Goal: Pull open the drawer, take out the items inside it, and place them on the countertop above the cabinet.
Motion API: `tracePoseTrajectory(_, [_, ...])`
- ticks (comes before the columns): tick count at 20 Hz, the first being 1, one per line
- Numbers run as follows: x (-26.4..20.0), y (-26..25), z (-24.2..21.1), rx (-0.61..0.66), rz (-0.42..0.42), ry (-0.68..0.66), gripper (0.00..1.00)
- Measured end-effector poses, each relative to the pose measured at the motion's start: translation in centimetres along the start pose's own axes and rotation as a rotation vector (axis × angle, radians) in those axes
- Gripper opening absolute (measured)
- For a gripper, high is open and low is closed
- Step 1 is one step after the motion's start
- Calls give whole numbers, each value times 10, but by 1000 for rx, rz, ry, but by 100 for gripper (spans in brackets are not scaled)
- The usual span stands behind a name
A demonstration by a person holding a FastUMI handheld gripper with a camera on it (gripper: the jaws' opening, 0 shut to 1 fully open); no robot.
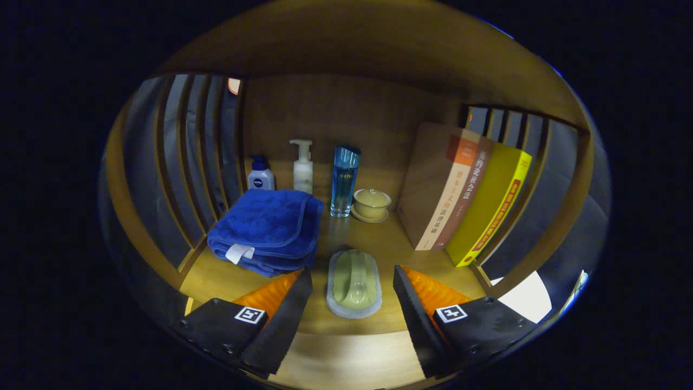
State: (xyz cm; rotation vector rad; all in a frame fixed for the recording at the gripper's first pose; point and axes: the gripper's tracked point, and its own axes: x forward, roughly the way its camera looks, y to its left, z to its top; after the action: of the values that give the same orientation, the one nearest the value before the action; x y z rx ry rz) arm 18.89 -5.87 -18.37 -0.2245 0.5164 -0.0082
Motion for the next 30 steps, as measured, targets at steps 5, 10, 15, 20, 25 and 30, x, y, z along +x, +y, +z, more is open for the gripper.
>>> tracePoseTrajectory(5, [-68,6,-2,44,5,-93,99])
tracePoseTrajectory(10, [-138,14,-11,67,11,-194,99])
tracePoseTrajectory(15, [-194,4,-52,57,-17,-228,99])
tracePoseTrajectory(20, [-234,4,-96,49,-30,-232,99])
tracePoseTrajectory(25, [-244,-11,-151,77,-74,-203,99])
tracePoseTrajectory(30, [-241,-14,-193,80,-77,-160,99])
